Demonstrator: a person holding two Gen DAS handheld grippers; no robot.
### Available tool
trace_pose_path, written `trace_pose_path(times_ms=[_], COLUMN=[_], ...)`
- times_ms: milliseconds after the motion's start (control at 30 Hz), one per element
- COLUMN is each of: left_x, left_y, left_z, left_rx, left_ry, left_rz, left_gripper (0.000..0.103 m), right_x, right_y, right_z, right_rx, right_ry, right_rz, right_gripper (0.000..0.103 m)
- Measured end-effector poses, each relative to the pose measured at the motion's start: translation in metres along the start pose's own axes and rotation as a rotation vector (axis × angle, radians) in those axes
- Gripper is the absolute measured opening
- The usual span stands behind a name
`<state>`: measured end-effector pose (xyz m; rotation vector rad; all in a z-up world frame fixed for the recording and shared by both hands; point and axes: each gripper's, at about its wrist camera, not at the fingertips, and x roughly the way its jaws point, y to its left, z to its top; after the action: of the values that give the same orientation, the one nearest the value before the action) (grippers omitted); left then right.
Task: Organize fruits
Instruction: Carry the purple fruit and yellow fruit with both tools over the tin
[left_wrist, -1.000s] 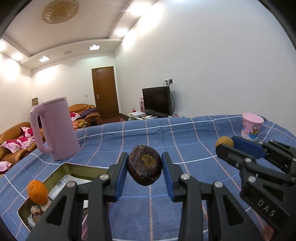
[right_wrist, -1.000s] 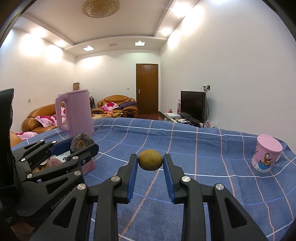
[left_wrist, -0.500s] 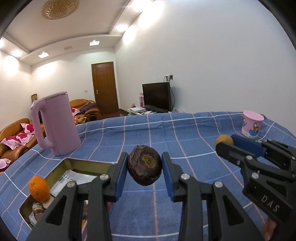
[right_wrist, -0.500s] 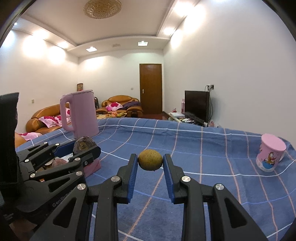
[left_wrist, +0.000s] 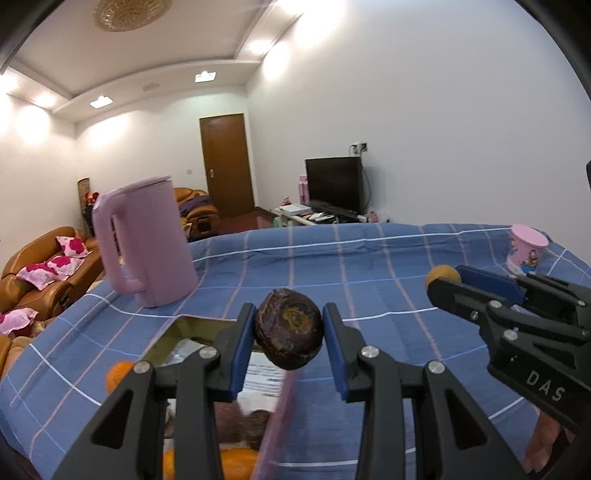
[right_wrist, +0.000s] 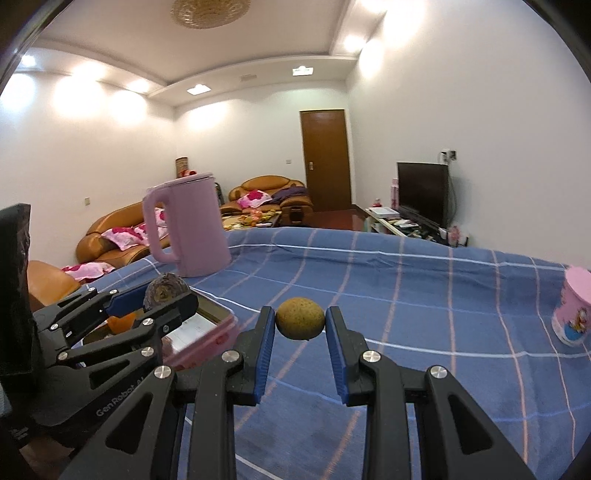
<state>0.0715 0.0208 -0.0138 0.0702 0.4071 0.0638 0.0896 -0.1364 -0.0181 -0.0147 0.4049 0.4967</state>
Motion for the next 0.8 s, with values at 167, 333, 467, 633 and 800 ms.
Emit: trace_pose_path(times_ms=[167, 333, 467, 633, 800], left_x=[0.007, 0.013, 0.017, 0.024, 0.03], left_y=[0.024, 0.043, 0.054, 0.065, 0.072], left_z=[0.001, -0.002, -0.003, -0.005, -0.005], left_rx=[-0.017, -0.029, -0.034, -0.037, -0.034], left_ry=[0.029, 0.053, 0.064, 0.086, 0.112], left_rz=[0.046, 0.08, 0.101, 0.118, 0.119], left_gripper=[0.038, 0.038, 0.038, 0.038, 0.038], right_x=[0.014, 0.028, 0.037, 0.045, 0.054], right_y=[0.018, 0.031, 0.04, 0.051, 0.062], right_z=[0.006, 0.009, 0.011, 0.013, 0.015], right_rx=[-0.02, -0.021, -0.028, -0.037, -0.05], right_ry=[0.016, 0.025, 0.033, 0.04, 0.049], right_rz=[0.042, 0.074, 0.093, 0.115, 0.133], right_gripper=[0.03, 0.03, 0.03, 0.03, 0.03])
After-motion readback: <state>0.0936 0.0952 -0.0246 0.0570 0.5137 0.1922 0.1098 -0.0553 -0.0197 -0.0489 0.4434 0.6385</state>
